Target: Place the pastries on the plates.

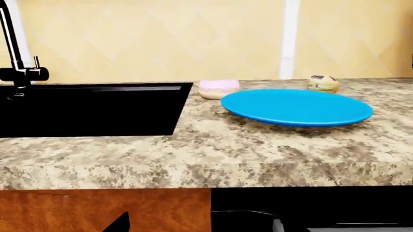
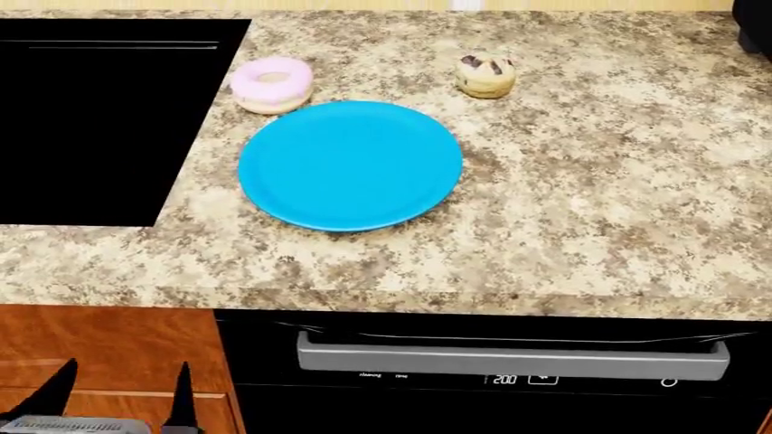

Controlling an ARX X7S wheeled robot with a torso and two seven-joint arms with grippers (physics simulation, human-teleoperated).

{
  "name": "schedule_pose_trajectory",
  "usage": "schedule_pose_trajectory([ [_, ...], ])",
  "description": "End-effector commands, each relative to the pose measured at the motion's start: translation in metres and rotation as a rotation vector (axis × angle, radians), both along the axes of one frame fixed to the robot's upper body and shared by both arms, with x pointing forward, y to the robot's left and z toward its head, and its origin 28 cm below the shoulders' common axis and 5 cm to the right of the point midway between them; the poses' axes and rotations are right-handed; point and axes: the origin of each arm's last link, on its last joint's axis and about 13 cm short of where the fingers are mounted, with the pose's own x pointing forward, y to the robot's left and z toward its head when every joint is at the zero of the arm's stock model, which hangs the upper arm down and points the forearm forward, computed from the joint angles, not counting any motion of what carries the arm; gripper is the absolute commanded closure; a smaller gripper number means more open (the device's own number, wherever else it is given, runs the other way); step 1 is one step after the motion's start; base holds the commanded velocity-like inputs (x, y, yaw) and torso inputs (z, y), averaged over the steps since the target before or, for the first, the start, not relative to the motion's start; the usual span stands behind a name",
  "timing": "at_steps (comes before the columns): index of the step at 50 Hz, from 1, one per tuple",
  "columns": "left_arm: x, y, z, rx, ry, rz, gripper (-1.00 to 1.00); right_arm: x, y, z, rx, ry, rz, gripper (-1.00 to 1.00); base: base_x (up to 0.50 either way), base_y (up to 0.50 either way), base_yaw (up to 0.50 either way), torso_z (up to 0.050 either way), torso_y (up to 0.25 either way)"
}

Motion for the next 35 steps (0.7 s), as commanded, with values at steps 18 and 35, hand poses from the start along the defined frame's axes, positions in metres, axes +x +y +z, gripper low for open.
schedule_pose_trajectory([
  [18, 0.039, 0.012, 0.182, -0.009, -0.037, -0.156, -1.0, 0.051, -0.026, 0.192, -0.156, -0.124, 0.09, -1.0, 0.0, 0.0, 0.0, 0.0, 0.0],
  [35, 0.078, 0.017, 0.238, 0.015, 0.009, -0.161, -1.0, 0.096, -0.037, 0.216, -0.139, -0.055, 0.098, -1.0, 0.01, 0.0, 0.0, 0.0, 0.0],
])
